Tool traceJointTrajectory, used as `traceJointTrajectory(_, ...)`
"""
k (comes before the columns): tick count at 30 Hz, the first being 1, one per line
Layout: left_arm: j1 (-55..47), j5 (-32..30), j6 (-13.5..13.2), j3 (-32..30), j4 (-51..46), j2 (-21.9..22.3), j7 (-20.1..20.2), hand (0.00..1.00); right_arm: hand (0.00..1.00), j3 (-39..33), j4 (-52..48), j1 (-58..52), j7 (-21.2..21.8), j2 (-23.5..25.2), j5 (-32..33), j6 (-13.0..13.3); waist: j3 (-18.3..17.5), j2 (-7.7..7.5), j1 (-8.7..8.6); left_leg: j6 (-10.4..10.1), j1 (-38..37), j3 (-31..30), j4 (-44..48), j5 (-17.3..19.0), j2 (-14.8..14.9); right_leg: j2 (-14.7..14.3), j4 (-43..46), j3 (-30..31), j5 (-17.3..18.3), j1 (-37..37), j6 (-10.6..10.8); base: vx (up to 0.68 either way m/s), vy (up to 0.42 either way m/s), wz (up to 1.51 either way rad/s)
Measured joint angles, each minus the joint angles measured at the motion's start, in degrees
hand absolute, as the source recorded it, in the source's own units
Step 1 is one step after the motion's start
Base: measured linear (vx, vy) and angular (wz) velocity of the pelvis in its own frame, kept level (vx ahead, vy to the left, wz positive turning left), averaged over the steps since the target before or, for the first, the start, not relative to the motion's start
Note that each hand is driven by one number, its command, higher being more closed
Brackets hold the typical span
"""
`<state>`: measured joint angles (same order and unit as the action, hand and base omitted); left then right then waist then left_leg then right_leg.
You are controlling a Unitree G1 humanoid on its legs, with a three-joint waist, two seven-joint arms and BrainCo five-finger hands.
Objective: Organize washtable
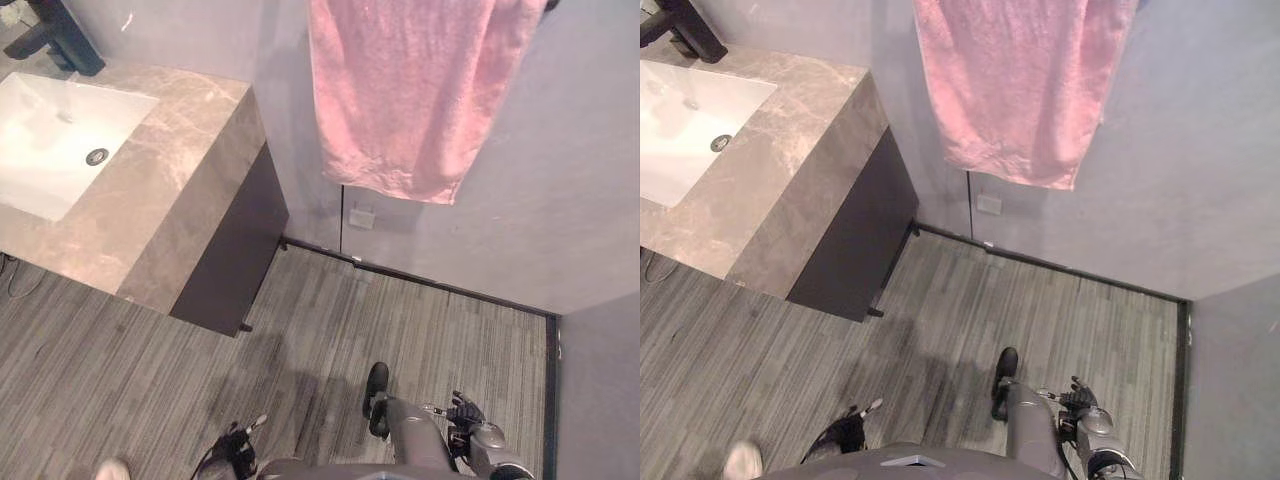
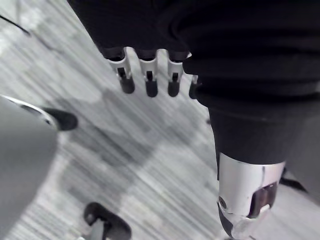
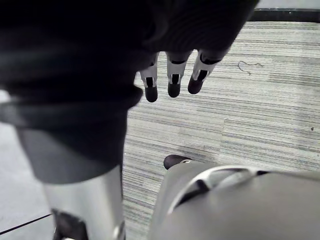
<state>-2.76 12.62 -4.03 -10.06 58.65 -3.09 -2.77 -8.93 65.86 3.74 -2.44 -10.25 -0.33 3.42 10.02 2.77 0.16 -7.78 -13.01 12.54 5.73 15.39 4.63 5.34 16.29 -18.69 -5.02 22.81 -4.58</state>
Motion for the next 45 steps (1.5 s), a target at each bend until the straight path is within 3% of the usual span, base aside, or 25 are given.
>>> traceJointTrajectory(2,1.6,-0.9,-1.1,3.4,-0.5,-0.6,0.3,0.0,0.0,0.3,-0.4,-0.7,0.1,0.2,-1.0,0.2,1.0,-1.81,-0.76,1.0,-0.3,-2.5,2.1,-0.4,-3.0,2.4,2.6,7.7,-3.1,-0.1,4.3,-0.28,0.208,0.32)
traceJointTrajectory(3,1.9,-1.5,-1.1,3.3,-0.3,-0.6,0.5,0.0,0.0,0.3,-0.5,-0.6,0.0,0.1,-1.0,0.1,1.0,-1.89,-0.62,1.7,0.1,-2.7,2.7,-0.6,-3.3,2.3,2.2,10.8,-4.7,-0.1,6.6,-0.17,0.326,0.28)
traceJointTrajectory(4,1.9,-2.2,-1.0,3.2,0.0,-0.6,0.7,0.0,0.0,0.3,-0.7,-0.2,0.1,0.1,-0.9,0.0,1.0,-1.18,-0.68,3.2,0.9,-3.5,3.6,-0.2,-3.0,1.6,4.3,17.5,-3.7,-0.1,7.9,0.19,0.377,0.72)
traceJointTrajectory(5,2.0,-3.0,-1.0,3.1,0.2,-0.6,0.8,0.0,0.0,-0.1,-0.6,-0.9,0.1,0.4,-0.9,0.0,1.1,-1.29,-1.16,4.4,1.6,-6.3,3.9,0.4,-3.2,2.1,13.5,21.6,3.7,0.1,7.8,0.37,0.305,1.1)
traceJointTrajectory(6,2.0,-3.0,-1.0,3.1,0.4,-0.8,0.9,0.0,0.0,-0.4,-0.5,-1.2,0.1,0.5,-0.9,-0.2,1.1,-1.46,-1.33,4.4,2.3,-8.1,3.6,0.4,-3.3,2.6,17.9,22.4,7.3,-0.3,7.3,0.62,0.11,2.03)
traceJointTrajectory(7,2.1,-3.8,-0.8,3.0,1.9,-1.3,0.9,0.0,0.0,-1.4,0.1,-2.0,0.1,0.9,-0.9,-0.9,1.0,-2.25,-1.18,4.6,2.9,-12.2,3.1,0.0,-3.6,4.1,23.8,22.8,13.6,-3.5,8.0,0.42,-0.039,1.71)
traceJointTrajectory(8,1.5,-4.3,-0.4,2.4,2.5,-1.5,0.8,0.0,0.0,-1.7,0.2,-2.3,0.1,1.0,-0.9,-1.3,0.8,-2.88,-0.7,4.4,3.0,-13.6,3.0,-0.6,-3.9,4.3,22.8,23.0,14.8,-5.3,8.7,0.37,-0.103,1.58)
traceJointTrajectory(10,-0.7,-4.5,0.2,-1.9,2.6,-1.6,0.4,0.0,0.0,-2.7,0.2,-2.0,0.1,1.4,-0.9,-1.0,0.0,-3.28,0.8,4.0,5.1,-15.8,3.0,-1.4,-3.7,4.1,12.1,22.7,16.3,-10.6,11.4,0.17,-0.147,0.53)
traceJointTrajectory(11,-2.0,-5.5,0.9,-1.9,4.4,-0.7,0.1,0.0,0.0,-2.9,0.4,0.2,0.2,0.8,-0.9,-1.3,-1.4,0.08,2.17,3.4,7.9,-16.1,2.7,-2.7,-0.7,2.1,8.8,22.4,15.9,-11.5,12.4,0.26,-0.108,0.34)
traceJointTrajectory(12,-2.4,-5.9,1.2,-2.0,4.9,-0.6,0.0,0.0,0.0,-2.8,0.3,0.4,0.3,0.9,-0.9,-1.3,-1.9,0.18,2.07,2.9,8.9,-16.9,2.4,-3.7,-0.4,1.9,13.8,22.5,17.0,-10.8,12.1,0.43,-0.121,0.6)
traceJointTrajectory(13,-3.6,-6.2,1.3,-2.2,4.9,-1.5,-0.2,0.0,0.0,-1.9,0.3,-0.2,0.3,1.5,-0.9,-1.3,-2.9,-2.9,1.99,2.1,9.2,-18.8,0.7,-5.9,-2.1,3.5,15.5,22.1,20.1,-11.8,13.1,0.39,-0.082,0.63)
traceJointTrajectory(14,-3.8,-6.2,1.1,-2.3,4.7,-2.0,-0.3,0.0,0.0,-1.6,0.3,-0.1,0.3,1.8,-0.9,-1.3,-3.5,-3.76,2.6,1.6,10.3,-19.2,0.5,-6.4,-2.6,4.0,12.3,22.0,21.8,-12.3,12.2,0.32,-0.135,0.51)
traceJointTrajectory(16,-3.6,-6.2,1.4,-2.4,6.7,-1.8,-0.4,0.0,0.0,-0.2,-0.7,1.6,0.0,1.4,-0.9,-0.9,-3.5,-1.76,2.95,0.0,15.2,-19.9,2.6,-8.0,-0.3,1.7,7.0,20.0,18.8,-12.4,10.5,0.17,-0.104,0.35)
traceJointTrajectory(21,-1.8,-6.4,1.0,0.2,6.5,-2.7,-0.2,0.0,0.0,5.1,-1.9,1.8,-0.2,2.0,-0.9,1.0,-0.3,-0.67,3.5,-3.0,19.0,-24.1,4.4,-10.1,3.8,-2.3,4.4,14.8,16.0,-13.7,7.8,0.15,-0.093,0.44)
traceJointTrajectory(23,-1.8,-6.3,0.4,1.0,6.2,-2.7,-0.4,0.0,0.0,5.3,-2.3,1.6,-0.3,1.8,-0.9,1.3,1.2,-0.2,3.53,-4.5,20.0,-24.6,2.8,-13.6,4.5,-3.0,4.0,12.9,15.8,-14.0,7.2,0.15,-0.052,0.67)
traceJointTrajectory(24,-1.8,-6.4,0.1,1.0,6.2,-2.7,-0.4,0.0,0.0,4.8,-2.2,1.5,-0.4,1.7,-1.0,1.2,1.2,-0.21,3.22,-4.5,19.2,-24.0,-2.6,-19.3,4.5,-3.0,3.4,12.5,16.0,-14.0,6.8,0.13,-0.012,0.98)
traceJointTrajectory(25,-1.9,-6.4,0.0,1.0,6.4,-2.8,-0.5,0.0,0.0,4.3,-2.2,1.4,-0.5,1.9,-1.1,1.1,1.2,-0.81,2.75,-4.1,18.4,-22.4,-6.5,-22.7,4.1,-2.0,2.3,11.7,15.3,-13.8,5.8,-0.01,-0.009,1.22)
traceJointTrajectory(26,-2.0,-6.4,-0.1,0.5,6.4,-2.6,-0.4,0.0,0.0,3.6,-2.1,1.1,-0.8,1.3,-1.5,1.1,1.3,-0.93,2.57,-0.4,20.3,-17.3,-0.9,-19.4,2.6,-0.1,2.5,9.4,14.4,-12.9,4.4,-0.1,0.014,1.04)
traceJointTrajectory(28,-2.4,-6.4,0.0,0.3,6.4,-2.6,-0.4,0.0,0.0,3.5,-1.4,0.7,-1.0,1.1,-1.5,1.1,1.4,-1.06,2.45,2.7,22.5,-12.0,9.5,-12.7,0.4,2.5,2.7,6.9,14.1,-12.9,4.3,-0.19,0.042,0.91)
traceJointTrajectory(31,-3.8,-7.0,-0.1,-1.1,6.4,-2.1,-0.4,0.0,0.0,1.5,-0.6,-0.7,-1.0,2.1,-1.5,1.3,1.3,-1.12,2.36,3.9,21.6,-7.7,19.5,-4.7,0.7,4.6,2.7,4.8,12.9,-13.0,5.5,-0.14,0.153,0.49)
traceJointTrajectory(32,-4.2,-7.6,0.0,-1.2,6.4,-1.8,-0.4,0.0,0.0,0.1,-0.6,-1.5,-1.0,1.6,-1.4,1.3,0.4,-0.05,2.05,4.5,20.5,-7.1,16.1,-3.2,0.7,4.5,3.2,4.8,12.8,-12.8,7.2,-0.09,0.232,0.28)
traceJointTrajectory(34,-4.2,-7.9,0.1,-1.1,6.4,-2.3,-0.3,0.0,0.0,-1.3,-0.4,-2.1,-1.1,2.3,-1.3,1.1,-0.9,-1.21,1.91,4.8,20.1,-7.2,11.3,-4.6,-1.2,4.8,2.3,6.8,12.8,-11.7,7.7,-0.05,0.155,0.35)
traceJointTrajectory(36,-4.1,-9.0,0.1,-0.5,6.3,-3.6,-0.1,0.0,0.0,-3.3,-0.3,-4.4,-0.8,3.2,-0.9,0.9,-3.3,-2.92,0.13,4.9,17.2,-10.0,0.6,-9.4,-4.0,5.0,-2.6,8.9,12.4,-12.8,8.2,0.07,0.112,0.85)
traceJointTrajectory(40,-4.0,-9.6,0.0,1.1,6.0,-4.4,0.0,0.0,0.0,-4.9,0.0,-7.0,-0.9,3.6,-0.8,0.8,-4.3,-3.68,-0.13,5.4,13.4,-11.6,-9.3,-14.7,-5.8,5.1,-5.8,10.4,11.8,-15.0,9.2,0.14,0.075,0.42)
traceJointTrajectory(45,-4.0,-9.6,-0.2,1.5,6.4,-4.5,-0.1,0.0,0.0,-5.1,1.9,-6.4,-0.8,3.5,-1.0,0.5,-4.4,-4.0,0.33,6.9,10.7,-12.0,-10.5,-16.3,-6.7,5.0,-7.3,12.0,9.2,-17.6,11.4,0.24,0.02,0.09)
